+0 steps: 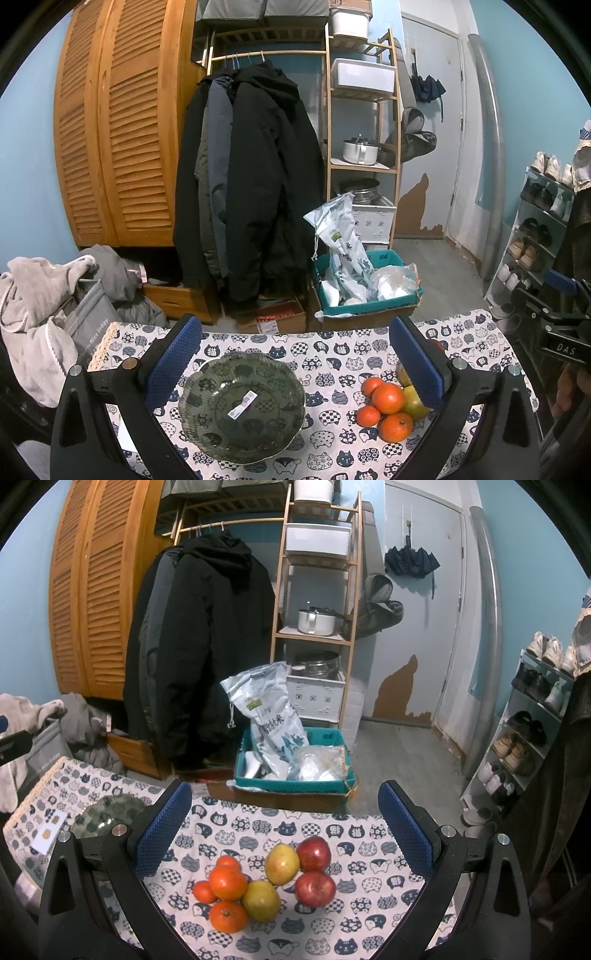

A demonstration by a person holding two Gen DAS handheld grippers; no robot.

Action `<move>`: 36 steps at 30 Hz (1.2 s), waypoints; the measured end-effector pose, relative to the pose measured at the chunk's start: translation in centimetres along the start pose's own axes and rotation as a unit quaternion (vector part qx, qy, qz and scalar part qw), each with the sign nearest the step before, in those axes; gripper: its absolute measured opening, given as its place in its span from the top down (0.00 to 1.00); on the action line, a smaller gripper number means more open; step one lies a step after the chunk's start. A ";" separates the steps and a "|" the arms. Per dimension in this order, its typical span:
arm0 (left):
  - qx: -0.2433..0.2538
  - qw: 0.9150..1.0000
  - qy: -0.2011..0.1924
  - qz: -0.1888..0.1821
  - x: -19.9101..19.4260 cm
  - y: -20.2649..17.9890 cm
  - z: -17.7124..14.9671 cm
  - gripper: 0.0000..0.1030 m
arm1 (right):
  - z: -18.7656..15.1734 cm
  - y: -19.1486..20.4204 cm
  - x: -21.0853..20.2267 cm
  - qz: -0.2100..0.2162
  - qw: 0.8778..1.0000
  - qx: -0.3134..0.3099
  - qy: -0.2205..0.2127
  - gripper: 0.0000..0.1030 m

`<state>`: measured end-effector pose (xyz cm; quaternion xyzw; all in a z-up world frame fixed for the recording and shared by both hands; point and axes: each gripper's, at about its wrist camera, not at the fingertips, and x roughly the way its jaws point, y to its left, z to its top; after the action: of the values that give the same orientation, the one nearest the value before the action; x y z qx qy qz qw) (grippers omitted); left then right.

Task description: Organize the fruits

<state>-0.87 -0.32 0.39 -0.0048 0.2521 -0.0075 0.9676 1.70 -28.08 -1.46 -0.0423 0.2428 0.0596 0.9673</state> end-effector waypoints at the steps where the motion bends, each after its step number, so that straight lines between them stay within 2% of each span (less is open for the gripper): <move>1: -0.001 1.000 0.000 0.000 0.0 0.0 0.0 0.00 | 0.0 0.0 0.0 -0.001 1.000 0.000 0.000 0.04; 36: -0.005 1.000 -0.002 0.003 -0.2 0.1 -0.1 0.00 | 1.0 -0.8 -0.8 -0.003 1.000 0.001 -0.008 0.04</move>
<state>-1.15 -0.25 0.40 -0.0087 0.2504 -0.0036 0.9681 1.56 -28.83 -0.16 -0.0412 0.2352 0.0569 0.9694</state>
